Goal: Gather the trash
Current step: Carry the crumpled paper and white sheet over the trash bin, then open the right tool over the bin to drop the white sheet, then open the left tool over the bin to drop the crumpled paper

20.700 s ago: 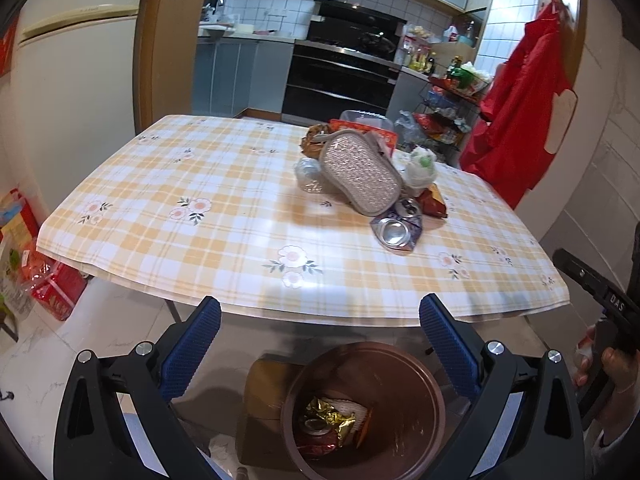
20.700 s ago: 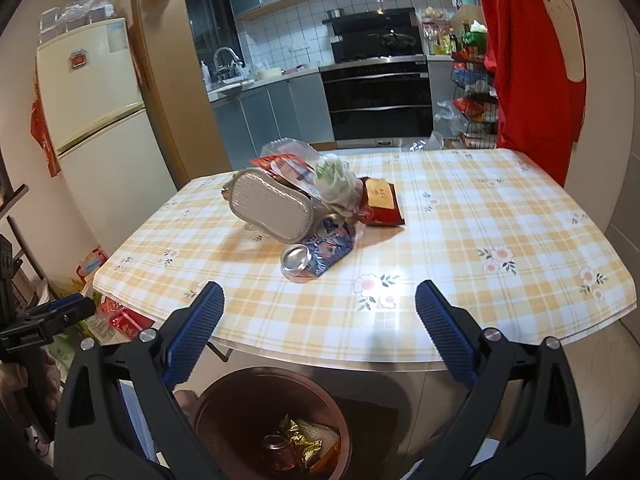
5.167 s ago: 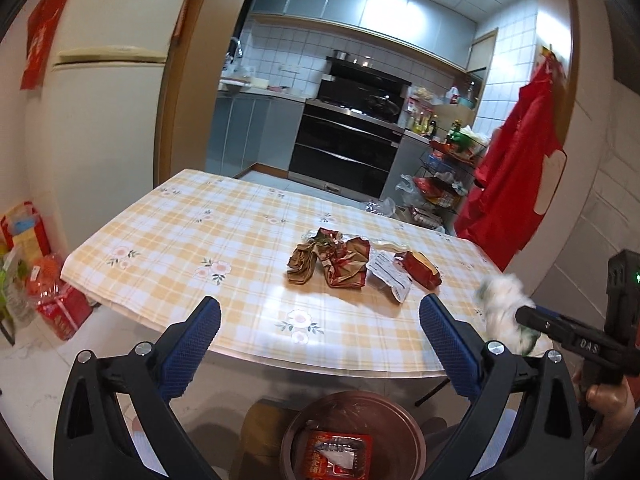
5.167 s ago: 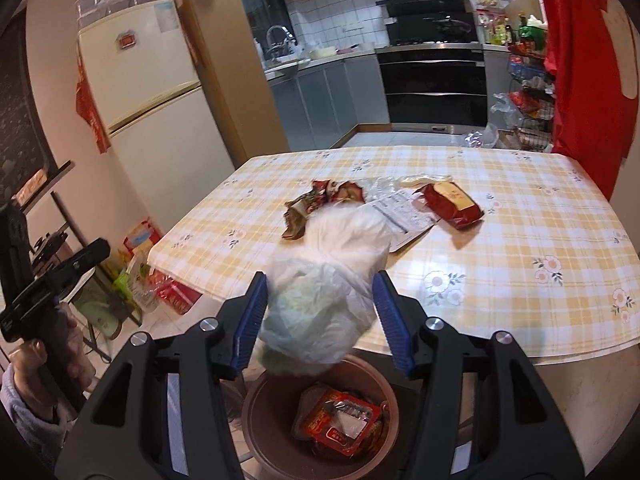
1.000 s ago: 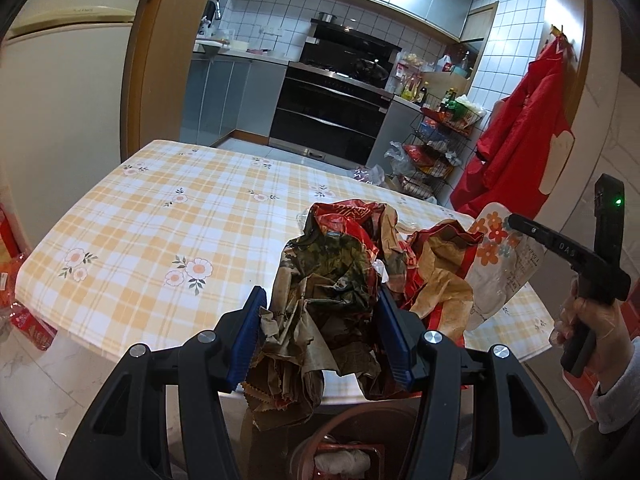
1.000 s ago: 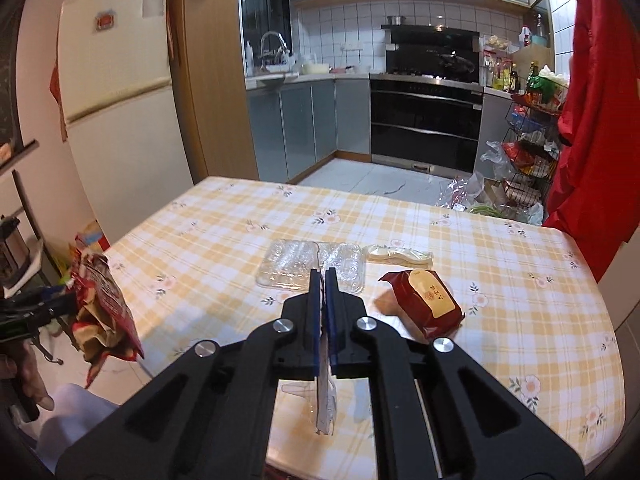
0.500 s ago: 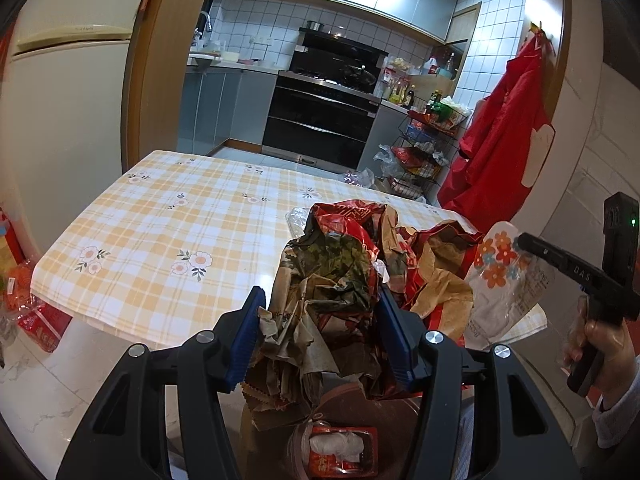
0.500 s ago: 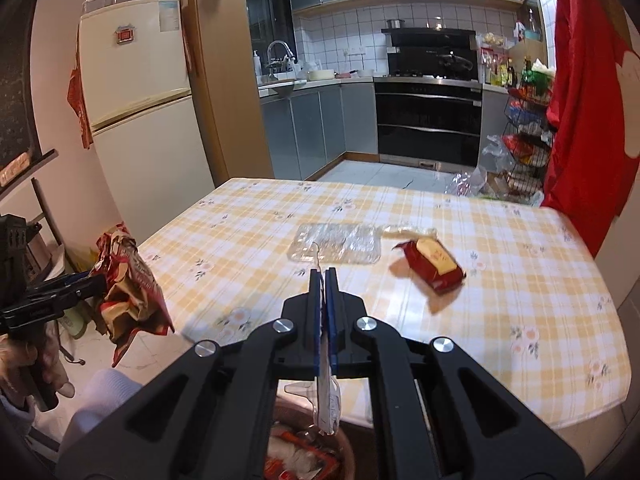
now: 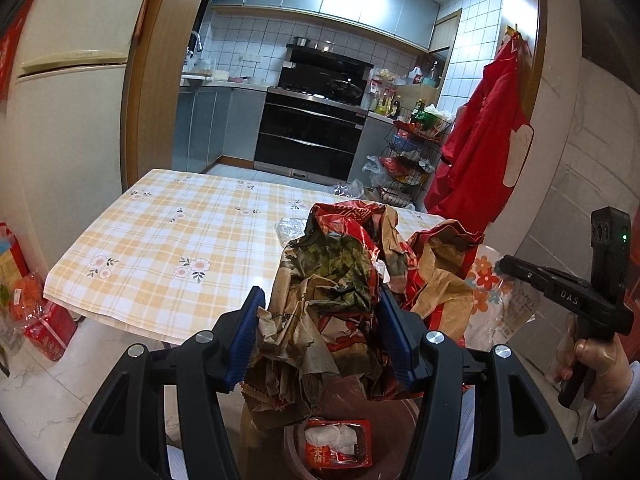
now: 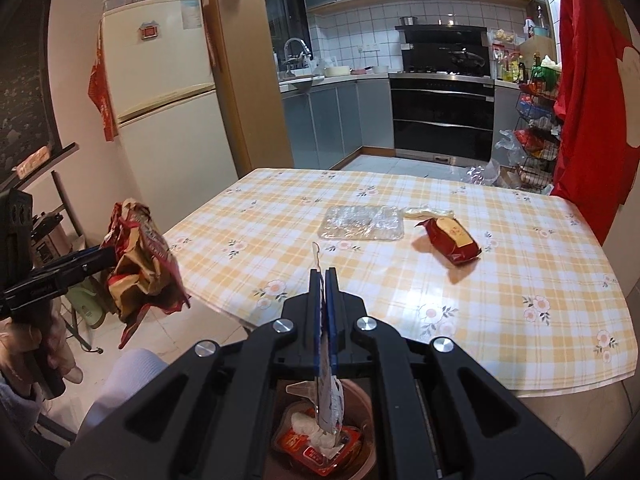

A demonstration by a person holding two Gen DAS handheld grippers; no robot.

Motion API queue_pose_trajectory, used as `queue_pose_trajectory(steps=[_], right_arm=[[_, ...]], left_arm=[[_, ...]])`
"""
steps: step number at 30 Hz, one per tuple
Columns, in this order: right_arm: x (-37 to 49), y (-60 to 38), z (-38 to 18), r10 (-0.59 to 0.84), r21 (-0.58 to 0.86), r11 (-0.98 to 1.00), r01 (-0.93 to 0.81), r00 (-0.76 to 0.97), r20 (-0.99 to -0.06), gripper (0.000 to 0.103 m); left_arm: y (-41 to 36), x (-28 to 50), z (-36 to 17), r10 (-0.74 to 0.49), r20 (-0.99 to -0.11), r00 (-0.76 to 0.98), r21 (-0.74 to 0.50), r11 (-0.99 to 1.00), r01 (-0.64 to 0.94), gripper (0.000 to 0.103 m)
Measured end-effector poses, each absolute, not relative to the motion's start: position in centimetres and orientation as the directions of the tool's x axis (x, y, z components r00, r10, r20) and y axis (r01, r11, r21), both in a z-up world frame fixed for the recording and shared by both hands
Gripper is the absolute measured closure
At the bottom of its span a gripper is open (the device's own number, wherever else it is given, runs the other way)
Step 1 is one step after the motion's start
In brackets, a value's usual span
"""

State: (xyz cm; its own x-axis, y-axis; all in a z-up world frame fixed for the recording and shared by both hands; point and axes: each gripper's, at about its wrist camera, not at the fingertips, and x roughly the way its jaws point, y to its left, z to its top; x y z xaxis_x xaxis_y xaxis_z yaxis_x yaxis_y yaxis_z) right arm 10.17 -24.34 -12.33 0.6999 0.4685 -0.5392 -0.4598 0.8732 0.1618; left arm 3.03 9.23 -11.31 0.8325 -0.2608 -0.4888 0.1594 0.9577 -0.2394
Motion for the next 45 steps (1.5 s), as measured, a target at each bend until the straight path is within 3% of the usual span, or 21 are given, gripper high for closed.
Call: queue_pose_trajectory(steps=[10, 36, 37, 41, 42, 44, 45], right_arm=[[10.4, -23.8, -15.4, 0.507, 0.226, 0.851, -0.474, 0.632, -0.586, 0.096], [10.8, -23.4, -15.9, 0.501, 0.227, 0.853, -0.470, 0.616, -0.608, 0.093], [10.8, -23.5, -15.9, 0.493, 0.221, 0.858, -0.463, 0.623, -0.607, 0.090], [10.9, -24.3, -15.6, 0.462, 0.212, 0.880, -0.425, 0.663, -0.589, 0.053], [10.9, -24.6, -15.5, 0.453, 0.208, 0.885, -0.416, 0.671, -0.586, 0.049], [11.0, -25.0, -15.3, 0.436, 0.204, 0.895, -0.396, 0.688, -0.580, 0.029], [11.0, -25.4, -15.2, 0.432, 0.206, 0.899, -0.387, 0.697, -0.572, 0.027]], left_arm=[[8.8, 4.3, -12.9, -0.274, -0.526, 0.805, -0.252, 0.954, 0.161, 0.047], [8.6, 4.1, -13.9, -0.279, -0.547, 0.789, -0.244, 0.955, 0.168, 0.047], [8.5, 4.1, -13.9, -0.279, -0.548, 0.788, -0.243, 0.955, 0.169, 0.047], [8.3, 4.2, -14.1, -0.279, -0.558, 0.782, -0.237, 0.956, 0.172, 0.047], [8.2, 4.2, -14.3, -0.280, -0.562, 0.779, -0.236, 0.956, 0.174, 0.047], [8.0, 4.2, -14.5, -0.284, -0.570, 0.771, -0.234, 0.956, 0.179, 0.046], [7.8, 4.3, -14.6, -0.288, -0.574, 0.766, -0.234, 0.955, 0.184, 0.046]])
